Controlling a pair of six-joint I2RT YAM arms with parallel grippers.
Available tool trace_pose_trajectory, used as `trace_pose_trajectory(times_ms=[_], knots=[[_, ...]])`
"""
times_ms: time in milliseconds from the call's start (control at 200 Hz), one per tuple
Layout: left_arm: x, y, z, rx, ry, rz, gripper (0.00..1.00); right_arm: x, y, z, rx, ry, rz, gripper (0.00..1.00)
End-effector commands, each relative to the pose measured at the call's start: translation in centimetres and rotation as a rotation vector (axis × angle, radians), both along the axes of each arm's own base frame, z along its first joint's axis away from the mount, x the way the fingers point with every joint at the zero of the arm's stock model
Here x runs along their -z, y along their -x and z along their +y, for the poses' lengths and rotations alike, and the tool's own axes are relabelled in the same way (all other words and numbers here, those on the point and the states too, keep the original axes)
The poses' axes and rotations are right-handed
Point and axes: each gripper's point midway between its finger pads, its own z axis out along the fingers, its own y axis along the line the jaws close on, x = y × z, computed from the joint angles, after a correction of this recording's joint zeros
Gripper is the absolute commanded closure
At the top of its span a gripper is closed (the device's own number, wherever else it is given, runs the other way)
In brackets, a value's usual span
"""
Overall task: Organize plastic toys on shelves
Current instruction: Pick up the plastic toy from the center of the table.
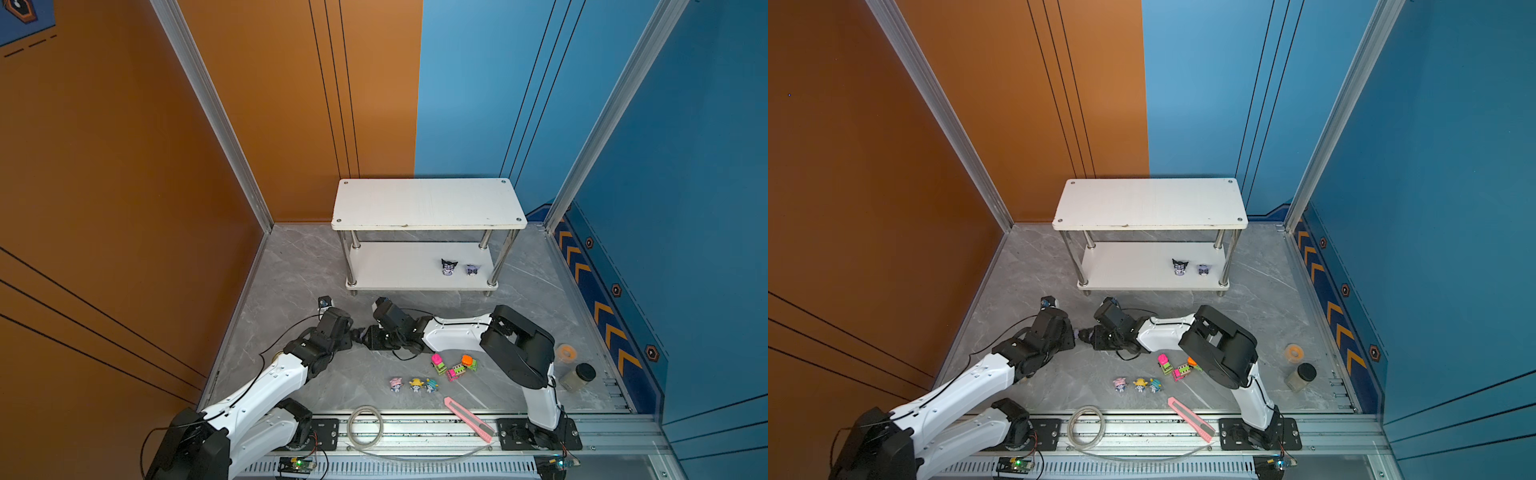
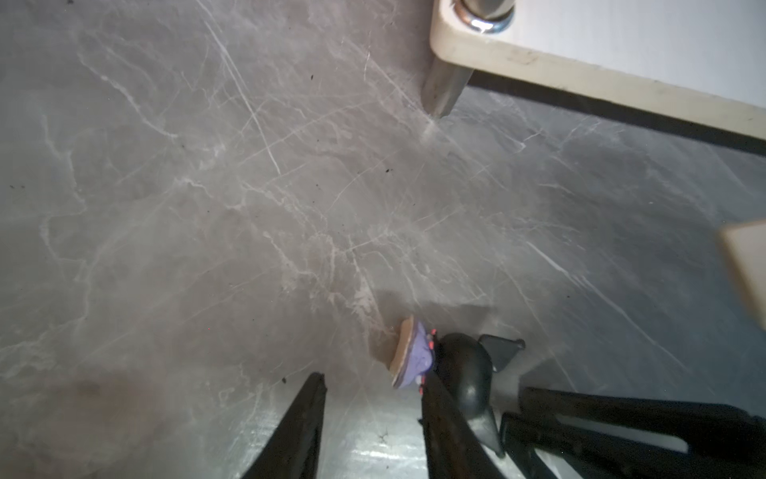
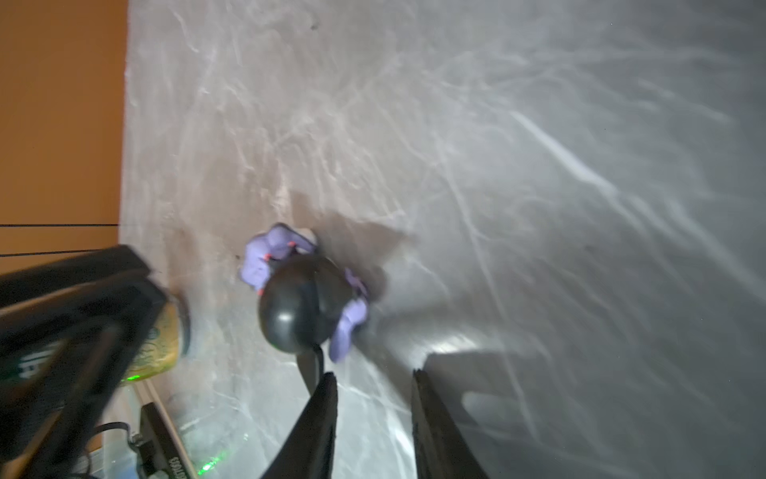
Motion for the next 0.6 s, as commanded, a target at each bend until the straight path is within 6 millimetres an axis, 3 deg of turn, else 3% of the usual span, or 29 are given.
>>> trace_pose_trajectory(times_ms=[0,255,355,596], knots=[[0.7,-0.5,-0.7,0.0,0.062,0.007,0.6,-0.8,0.1,1.5,-0.008,-0.075,0.01,0.67],[1.7,-2.2,-1.7,-0.003,0.108,0.0,0.61,-1.7,-0.1,1.7,-0.005,-0.117,-0.004,0.67],[2.2,-2.5,-1.7,-0.011,0.106,0.008,0.63,-1.7,0.0,2.2,-0.004,-0.137,0.007,0.72],[2.6,-2.8,-1.7,-0.019,0.101,0.019,0.66,-0.2,0.3,2.0,0.014,-0.11,0.044,0.75]])
